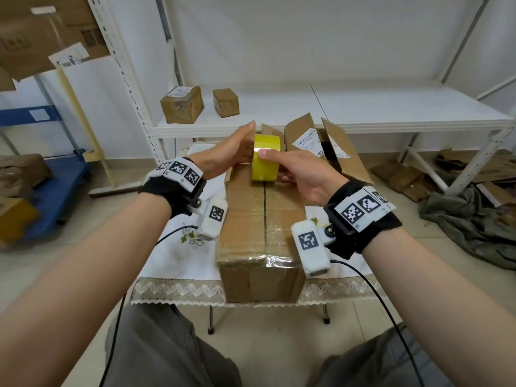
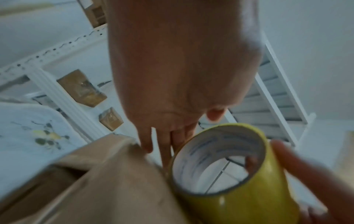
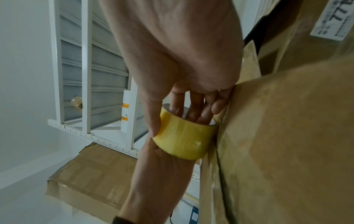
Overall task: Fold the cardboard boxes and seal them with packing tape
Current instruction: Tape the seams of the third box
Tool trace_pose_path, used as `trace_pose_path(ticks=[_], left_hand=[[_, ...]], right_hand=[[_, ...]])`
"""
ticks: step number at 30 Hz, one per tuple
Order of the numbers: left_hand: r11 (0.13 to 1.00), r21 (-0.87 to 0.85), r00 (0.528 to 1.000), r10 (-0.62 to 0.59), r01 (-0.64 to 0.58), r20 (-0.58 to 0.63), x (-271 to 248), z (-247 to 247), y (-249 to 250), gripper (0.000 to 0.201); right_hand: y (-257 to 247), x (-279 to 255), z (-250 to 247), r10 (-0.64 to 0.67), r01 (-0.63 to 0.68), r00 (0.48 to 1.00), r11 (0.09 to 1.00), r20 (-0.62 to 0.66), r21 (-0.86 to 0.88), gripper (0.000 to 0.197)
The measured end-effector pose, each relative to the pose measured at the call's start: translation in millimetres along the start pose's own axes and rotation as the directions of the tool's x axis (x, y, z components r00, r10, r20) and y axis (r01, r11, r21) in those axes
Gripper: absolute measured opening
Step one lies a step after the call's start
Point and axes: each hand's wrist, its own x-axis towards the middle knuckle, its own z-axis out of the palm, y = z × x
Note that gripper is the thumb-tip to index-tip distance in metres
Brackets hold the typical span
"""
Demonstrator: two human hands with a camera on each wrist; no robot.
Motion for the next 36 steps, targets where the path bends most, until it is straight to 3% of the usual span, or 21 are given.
trace_pose_path(ticks=[2,4,6,9,16,23,29,32,36], left_hand=[[0.999,0.034,0.999,0.0,-0.001,0.052,-5.2,3.0,-3.6,0.074],[0.997,0.072,0.998,0.005,-0.01,0.064,-7.8,3.6,-5.5,0.076],[0.995,0.095,0.999,0.004,-0.009,0.051,-9.0,3.7,-6.6,0.075],[0.997,0.076,0.998,0.021,-0.026,0.06,-6.7,1.2,-11.3,0.077],[0.999,0.016,0.999,0.035,-0.035,0.017,-16.0,7.0,-9.7,0.075],[0.996,0.082,0.998,0.013,-0.019,0.065,-18.7,9.8,-10.0,0.077],[1.0,0.025,0.999,-0.002,0.0,0.046,-18.3,14.2,-9.8,0.073],[0.996,0.087,1.0,-0.016,0.014,0.02,-15.9,17.0,-9.8,0.085],[0.992,0.124,0.999,-0.003,-0.001,0.034,-16.8,17.7,-12.1,0.082]], right_hand=[[2.9,-0.8,1.5,0.003,-0.003,1.0,0.999,-0.002,-0.05,0.037],[5.8,-2.7,2.1,-0.008,0.01,1.0,0.996,0.019,-0.084,0.031],[7.4,-6.5,3.4,-0.022,0.026,0.997,0.999,0.071,-0.046,0.021],[8.7,-11.1,4.2,-0.051,0.05,0.994,0.999,0.1,0.011,0.023],[10.1,-17.1,11.9,-0.091,0.093,0.993,0.995,0.072,-0.022,0.028],[10.8,-23.1,12.7,-0.112,0.112,0.994,0.994,0.015,0.019,0.028],[13.1,-23.6,12.3,-0.132,0.132,0.991,0.991,0.001,0.015,0.034],[14.2,-24.6,11.6,-0.146,0.146,0.989,0.989,0.003,0.014,0.035],[13.9,-27.0,9.0,-0.138,0.138,0.99,0.99,0.028,0.027,0.032]])
